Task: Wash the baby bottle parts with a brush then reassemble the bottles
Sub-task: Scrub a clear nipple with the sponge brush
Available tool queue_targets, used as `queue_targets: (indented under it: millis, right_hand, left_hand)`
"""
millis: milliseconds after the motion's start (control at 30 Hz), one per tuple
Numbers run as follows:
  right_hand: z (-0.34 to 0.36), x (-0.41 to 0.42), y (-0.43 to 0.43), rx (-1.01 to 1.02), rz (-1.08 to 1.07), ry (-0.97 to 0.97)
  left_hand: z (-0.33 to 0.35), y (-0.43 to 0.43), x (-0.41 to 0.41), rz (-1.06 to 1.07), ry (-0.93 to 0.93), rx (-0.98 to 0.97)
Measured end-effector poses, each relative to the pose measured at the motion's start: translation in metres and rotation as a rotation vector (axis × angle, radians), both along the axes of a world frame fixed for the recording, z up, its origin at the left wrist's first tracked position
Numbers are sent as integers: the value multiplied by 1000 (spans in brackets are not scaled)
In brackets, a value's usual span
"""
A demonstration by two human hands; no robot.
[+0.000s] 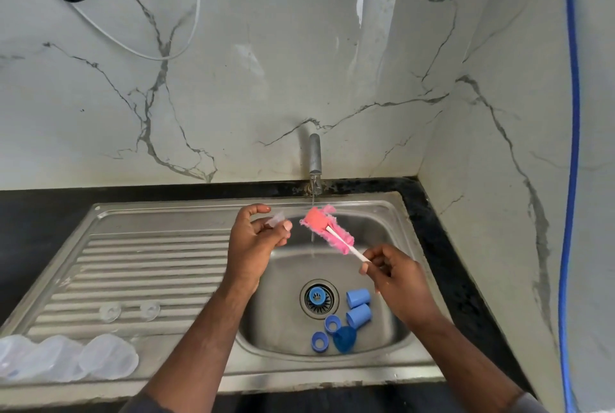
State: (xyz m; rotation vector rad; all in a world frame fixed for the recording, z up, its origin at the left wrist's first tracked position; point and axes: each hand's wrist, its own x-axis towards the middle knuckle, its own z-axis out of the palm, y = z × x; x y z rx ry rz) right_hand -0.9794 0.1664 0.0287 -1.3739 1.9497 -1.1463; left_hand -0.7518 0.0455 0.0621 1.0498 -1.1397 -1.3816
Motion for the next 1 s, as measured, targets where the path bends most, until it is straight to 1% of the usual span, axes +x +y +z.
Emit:
queue_targets:
  millis: [67,167,367,433,533,600,633,700,767,833,867,933,1000]
  right_hand:
    - [4,2,-1,-37,2,-61]
    - [10,6,1,-80,30,-109]
    - [10,10,1,-156,164,-77]
    - [3,10,-1,-170,201,-44]
    - [0,14,-5,-203,189,39]
    - [0,14,-5,-232,193,86]
    - [-2,13,-3,-237,199,90]
    - [-6,9,2,-213,207,44]
    - [-9,6,5,-187,210,10]
    - [-11,7,2,-184,190,-1]
    - [-10,8,-1,-191,179,-6]
    - [-11,10,-5,-206,167,-9]
    - [-13,7,-3,-196,178,-1]
  left_hand:
    - [-1,1,2,-21,-98,-57]
    - [-3,2,5,-94,-151,-114]
    - [-4,6,5,-162,-222,-184]
    - [-7,5,4,-192,-292,-228]
    - [-9,6,1,-229,-378,-290]
    - [-10,6,-1,-214,-356,-284]
    - [-10,6,0,-190,-307,-249]
    - [-11,2,3,-147,-213,-174]
    - [-14,1,4,-180,-235,-157]
    - [-18,3,-2,-271,-297,-166]
    - [-20,6,-6,-303,-298,-158]
    - [-23,7,-12,-295,-239,-119]
    - [-21,5,-13,-231,-149,-84]
